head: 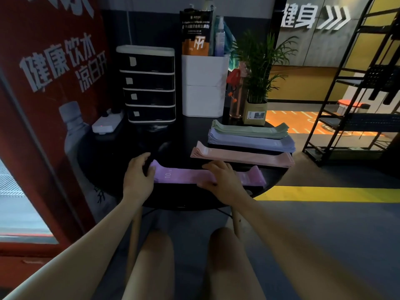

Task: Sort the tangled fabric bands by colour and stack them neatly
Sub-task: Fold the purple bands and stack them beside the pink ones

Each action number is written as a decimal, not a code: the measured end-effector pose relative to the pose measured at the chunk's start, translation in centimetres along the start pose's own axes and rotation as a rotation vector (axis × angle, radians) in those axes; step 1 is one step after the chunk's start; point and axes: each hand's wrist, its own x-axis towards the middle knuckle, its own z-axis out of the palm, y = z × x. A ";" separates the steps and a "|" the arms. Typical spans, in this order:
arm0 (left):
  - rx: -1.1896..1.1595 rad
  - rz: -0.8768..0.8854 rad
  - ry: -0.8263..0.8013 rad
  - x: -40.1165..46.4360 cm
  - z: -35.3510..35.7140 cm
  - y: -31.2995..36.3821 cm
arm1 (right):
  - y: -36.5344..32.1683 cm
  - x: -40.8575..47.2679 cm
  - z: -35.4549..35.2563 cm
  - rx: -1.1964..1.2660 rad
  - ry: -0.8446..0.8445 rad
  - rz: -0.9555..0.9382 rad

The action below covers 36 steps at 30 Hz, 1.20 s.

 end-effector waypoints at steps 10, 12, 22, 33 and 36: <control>0.051 0.002 -0.119 0.6 0.0 -0.5 | 0.9 0.1 1.7 -0.047 0.046 -0.001; 0.047 -0.012 -0.120 0.7 0.0 -0.6 | 0.9 0.2 1.7 -0.040 0.052 -0.001; 0.008 -0.075 -0.190 0.7 -0.4 -0.3 | 0.5 0.0 1.3 -0.065 0.009 0.002; 0.027 0.002 -0.086 5.9 -3.5 1.1 | -3.1 6.9 -2.2 0.088 0.010 0.067; 0.048 -0.007 -0.053 9.5 -4.6 0.6 | -4.1 10.8 -2.5 0.051 -0.009 0.055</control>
